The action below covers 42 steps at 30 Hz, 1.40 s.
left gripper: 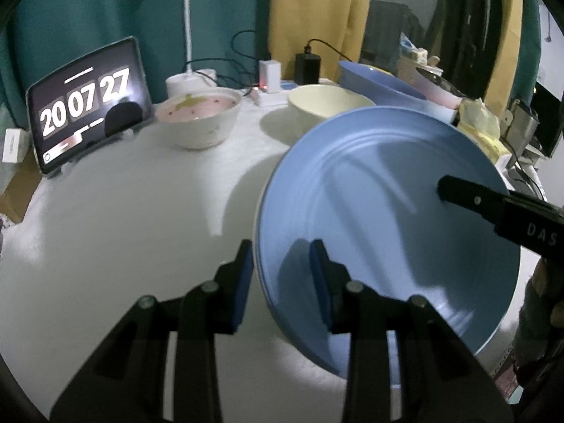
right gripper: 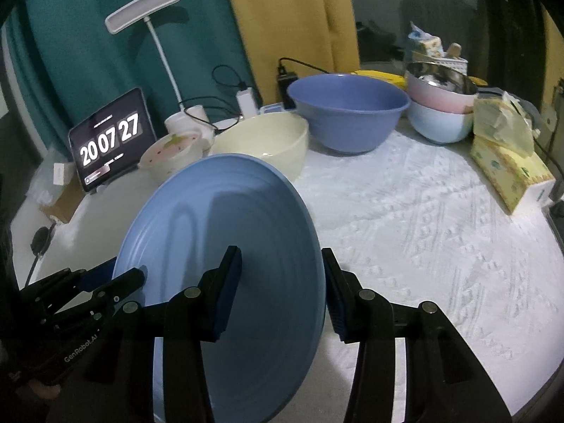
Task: Organize plates and bowls
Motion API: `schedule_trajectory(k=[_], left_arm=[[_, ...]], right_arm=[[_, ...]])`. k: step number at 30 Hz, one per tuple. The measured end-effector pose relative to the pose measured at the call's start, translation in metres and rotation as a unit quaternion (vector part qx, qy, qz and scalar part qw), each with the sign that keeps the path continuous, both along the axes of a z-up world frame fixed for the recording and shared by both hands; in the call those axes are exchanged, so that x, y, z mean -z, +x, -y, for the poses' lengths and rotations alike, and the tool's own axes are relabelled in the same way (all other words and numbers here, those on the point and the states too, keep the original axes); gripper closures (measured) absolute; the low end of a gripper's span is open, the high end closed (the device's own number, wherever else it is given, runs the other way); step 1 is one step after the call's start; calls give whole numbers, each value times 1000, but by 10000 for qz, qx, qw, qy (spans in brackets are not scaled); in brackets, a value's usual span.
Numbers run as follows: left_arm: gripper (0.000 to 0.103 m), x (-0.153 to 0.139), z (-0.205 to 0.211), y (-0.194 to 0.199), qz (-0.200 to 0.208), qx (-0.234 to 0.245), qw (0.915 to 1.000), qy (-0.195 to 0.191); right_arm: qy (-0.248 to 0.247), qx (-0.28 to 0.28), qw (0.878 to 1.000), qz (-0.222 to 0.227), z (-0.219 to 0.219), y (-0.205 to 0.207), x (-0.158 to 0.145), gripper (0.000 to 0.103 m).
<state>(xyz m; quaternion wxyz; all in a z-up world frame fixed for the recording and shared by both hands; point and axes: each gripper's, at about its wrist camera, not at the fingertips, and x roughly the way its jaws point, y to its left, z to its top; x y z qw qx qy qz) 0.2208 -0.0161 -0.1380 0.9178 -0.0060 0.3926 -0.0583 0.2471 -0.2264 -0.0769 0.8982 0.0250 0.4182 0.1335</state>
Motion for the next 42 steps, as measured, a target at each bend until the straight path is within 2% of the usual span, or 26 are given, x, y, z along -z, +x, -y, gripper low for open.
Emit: schedule_trajectory(k=[14,29,37,42], left_arm=[[70,5,-59,-1,10,-347,9993,-121],[70,19,-116,-2,-140,-802,9966,-160],[70,28,-128,-1,-294,-909,9954,-67],[70,32,-123,-1,-283,-892,9955,177]], right_arm=[[-136,-379,9992,-40,-62,8,5,55],[-154,-826,9961,-275,-121,25,25,55],[-88,-943,9943,-487,-133,31,41,55],[-1,-955,9933,-645,-130,36,53,55]])
